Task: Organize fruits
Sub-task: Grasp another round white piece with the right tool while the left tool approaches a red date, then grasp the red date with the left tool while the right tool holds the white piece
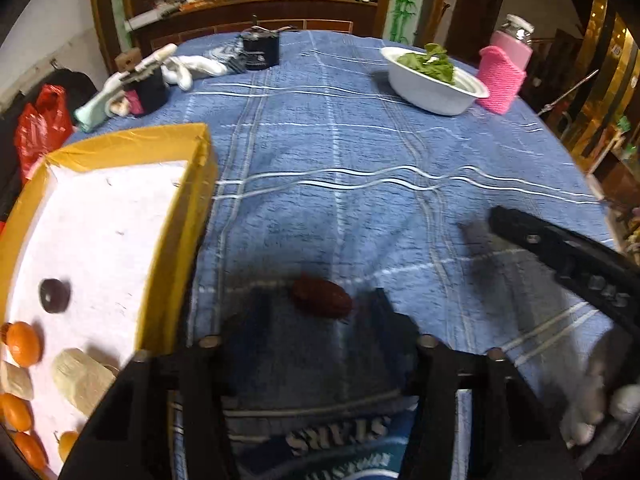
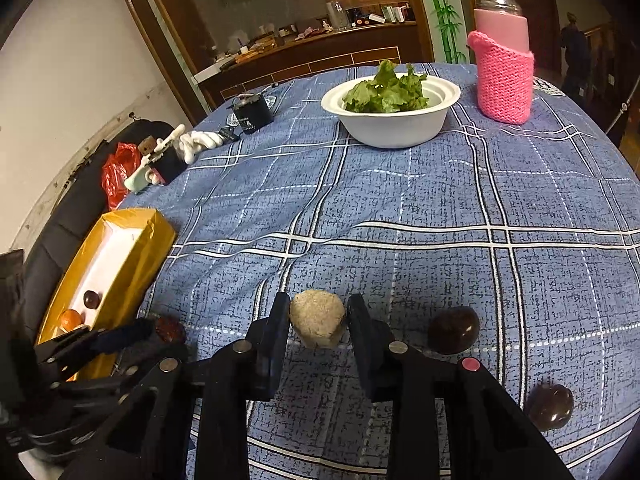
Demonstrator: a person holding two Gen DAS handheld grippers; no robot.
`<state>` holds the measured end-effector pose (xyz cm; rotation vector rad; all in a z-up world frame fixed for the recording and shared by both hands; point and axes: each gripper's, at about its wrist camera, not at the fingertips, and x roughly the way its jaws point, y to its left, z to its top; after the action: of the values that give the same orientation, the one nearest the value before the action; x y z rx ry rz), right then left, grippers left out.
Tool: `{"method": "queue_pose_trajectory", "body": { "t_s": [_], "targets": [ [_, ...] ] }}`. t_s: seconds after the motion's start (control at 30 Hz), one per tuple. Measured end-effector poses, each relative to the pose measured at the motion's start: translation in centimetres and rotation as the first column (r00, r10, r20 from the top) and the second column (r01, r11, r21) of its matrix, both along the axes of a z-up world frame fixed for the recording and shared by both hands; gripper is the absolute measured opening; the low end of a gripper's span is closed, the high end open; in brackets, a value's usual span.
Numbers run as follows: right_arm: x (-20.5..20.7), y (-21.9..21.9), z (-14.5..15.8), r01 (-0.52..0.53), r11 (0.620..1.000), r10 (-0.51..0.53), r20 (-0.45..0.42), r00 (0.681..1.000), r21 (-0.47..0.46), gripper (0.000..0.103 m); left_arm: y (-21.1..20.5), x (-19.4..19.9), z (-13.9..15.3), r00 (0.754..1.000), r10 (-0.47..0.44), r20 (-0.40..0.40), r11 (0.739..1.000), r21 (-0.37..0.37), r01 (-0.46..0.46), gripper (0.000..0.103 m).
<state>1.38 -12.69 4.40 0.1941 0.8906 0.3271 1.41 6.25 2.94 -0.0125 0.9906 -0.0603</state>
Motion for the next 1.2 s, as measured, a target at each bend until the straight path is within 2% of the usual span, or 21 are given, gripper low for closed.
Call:
{"method": "queue_pose_trajectory", "body": {
  "t_s": [0.13,0.23,0.43,0.77,0.9,1.2],
  "targets": [
    [-0.2,0.1,0.3,0.006,1.000,-0.006,0.017,1.000,-0.009,0.032,0.3,-0.3,-0.1,1.000,0.005,0.024,1.000,0.023,-0.006,0.026],
    [-0.2,-0.1,0.3,0.018,1.000,-0.018,0.020,1.000,-0.011,0.032,1.3,-0.7,0.4,0.999,0.019,0.036,0.999,-0.032,-0.018,0.026],
    [-0.2,0.0,0.2,0.031,0.999,-0.030,0.020,0.999,-0.024,0.032,2.8,-2.7,2.1,0.995,0.058,0.078,0.996,-0.073,-0.052,0.027],
    [-0.6,0.5,-0.3,0.041,0.997,-0.039,0.036,0.999,-0.067,0.032,2.9,-6.9,5.9,0.981,0.076,0.177,0.997,-0.023,-0.073,0.027],
    [-1.4,0.7,-0.1,0.073,0.992,-0.067,0.066,0.996,-0.099,0.032,3.2,-8.2,6.8,0.978,0.088,0.189,0.996,-0.016,-0.087,0.027],
    [-6.3,0.3,0.8,0.125,0.989,-0.120,0.063,0.991,-0.075,0.032,3.5,-11.3,7.6,0.975,0.066,0.213,0.998,-0.037,-0.059,0.027]
  ]
}}
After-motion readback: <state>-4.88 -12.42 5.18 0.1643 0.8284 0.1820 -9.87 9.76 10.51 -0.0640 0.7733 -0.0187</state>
